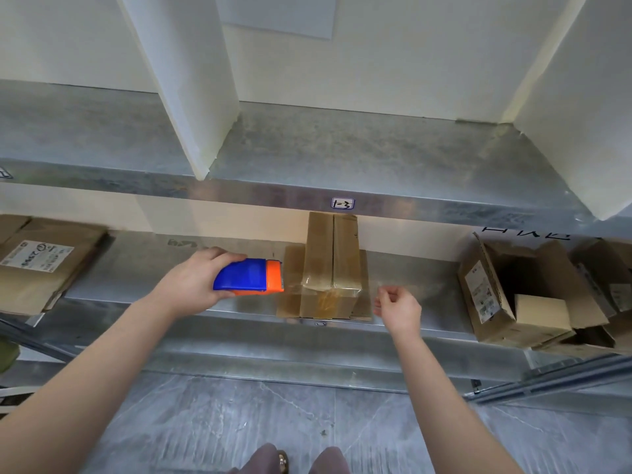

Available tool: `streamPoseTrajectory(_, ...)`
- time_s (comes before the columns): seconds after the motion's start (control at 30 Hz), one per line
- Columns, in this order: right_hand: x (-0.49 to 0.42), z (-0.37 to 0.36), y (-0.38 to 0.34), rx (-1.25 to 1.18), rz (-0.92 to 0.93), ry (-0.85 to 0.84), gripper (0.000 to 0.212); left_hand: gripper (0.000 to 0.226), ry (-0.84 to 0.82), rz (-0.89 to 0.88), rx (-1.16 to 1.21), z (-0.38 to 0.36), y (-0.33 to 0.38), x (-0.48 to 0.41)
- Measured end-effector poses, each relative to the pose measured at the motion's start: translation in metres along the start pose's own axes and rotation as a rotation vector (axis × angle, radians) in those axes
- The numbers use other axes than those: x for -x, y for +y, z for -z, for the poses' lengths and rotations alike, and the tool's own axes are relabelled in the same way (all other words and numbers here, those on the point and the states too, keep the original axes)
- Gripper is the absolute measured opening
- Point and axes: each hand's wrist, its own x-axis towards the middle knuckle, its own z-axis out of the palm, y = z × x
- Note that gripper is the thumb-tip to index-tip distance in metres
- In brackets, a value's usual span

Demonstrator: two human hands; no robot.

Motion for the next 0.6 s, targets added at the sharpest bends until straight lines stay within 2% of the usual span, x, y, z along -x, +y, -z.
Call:
streamPoseTrajectory(0.23,0.0,-0.042,0.012,0.047,0.003,-0.081,0.002,0.065,-0.002,-0.013,-0.059,-0.009,0.007,-0.006)
streamPoseTrajectory(0.37,0.003,-0.051,0.012,0.005,0.016,-0.116,0.032,0.065,0.006,-0.028,-0.075,-0.009,0.011,-0.008)
streamPoseTrajectory(0.47,0.006,-0.046,0.01,0.147,0.136,-0.064,0.042,0.064,0.003,-0.033,-0.072,-0.008,0.013,-0.009)
streamPoseTrajectory(0.6,0.009,-0.03,0.011,0.51,0.304,-0.081,0.05,0.064,0.005,-0.033,-0.073,-0.007,0.015,-0.013)
